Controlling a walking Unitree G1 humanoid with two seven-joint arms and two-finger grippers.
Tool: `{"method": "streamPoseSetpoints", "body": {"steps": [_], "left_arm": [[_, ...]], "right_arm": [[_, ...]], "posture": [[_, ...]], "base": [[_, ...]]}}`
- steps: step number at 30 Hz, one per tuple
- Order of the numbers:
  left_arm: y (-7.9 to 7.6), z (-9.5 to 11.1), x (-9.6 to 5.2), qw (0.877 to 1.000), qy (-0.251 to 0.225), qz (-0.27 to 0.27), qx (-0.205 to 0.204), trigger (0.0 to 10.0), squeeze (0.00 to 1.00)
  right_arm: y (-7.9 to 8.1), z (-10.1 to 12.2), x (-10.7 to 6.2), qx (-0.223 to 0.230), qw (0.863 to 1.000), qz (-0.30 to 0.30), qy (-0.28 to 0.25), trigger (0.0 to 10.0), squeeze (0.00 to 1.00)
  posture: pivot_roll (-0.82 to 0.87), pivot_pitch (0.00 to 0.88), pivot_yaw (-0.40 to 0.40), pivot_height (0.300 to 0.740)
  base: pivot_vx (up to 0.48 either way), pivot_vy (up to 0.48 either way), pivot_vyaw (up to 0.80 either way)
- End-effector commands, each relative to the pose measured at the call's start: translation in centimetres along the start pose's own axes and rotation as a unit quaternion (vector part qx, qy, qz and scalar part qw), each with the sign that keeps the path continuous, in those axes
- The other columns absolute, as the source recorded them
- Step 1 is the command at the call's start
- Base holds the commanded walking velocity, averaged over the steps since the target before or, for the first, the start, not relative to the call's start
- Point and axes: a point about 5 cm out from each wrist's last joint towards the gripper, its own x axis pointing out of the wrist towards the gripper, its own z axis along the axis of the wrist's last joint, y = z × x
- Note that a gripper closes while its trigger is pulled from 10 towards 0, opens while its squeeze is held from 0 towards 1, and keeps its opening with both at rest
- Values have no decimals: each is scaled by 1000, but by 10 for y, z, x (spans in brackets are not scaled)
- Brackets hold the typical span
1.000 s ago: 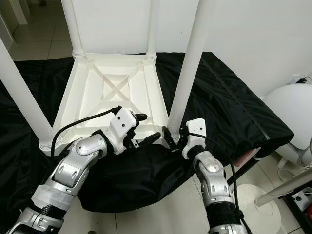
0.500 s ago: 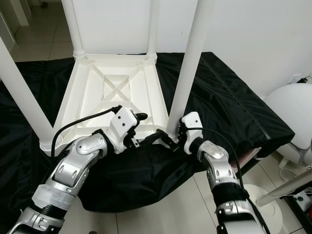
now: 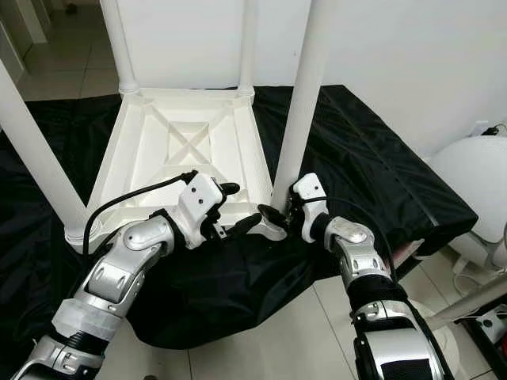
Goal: Building children table
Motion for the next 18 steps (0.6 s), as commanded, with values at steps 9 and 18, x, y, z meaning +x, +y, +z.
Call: {"method": "streamPoseSetpoints", "body": {"steps": [9,18], "left_arm": [[4,2,0,1000,2,23,3,10000,0],[4,2,-1,1000,3,19,2,10000,0]], "right_arm": [[-2,-9,-3,16,998,-63,-10,10000,0],[2,-6,-1,51,986,-154,-42,10000,0]], "posture": [[2,7,-42,740],[-7,17,-36,740]], "base": [[0,0,0],[0,0,0]]}}
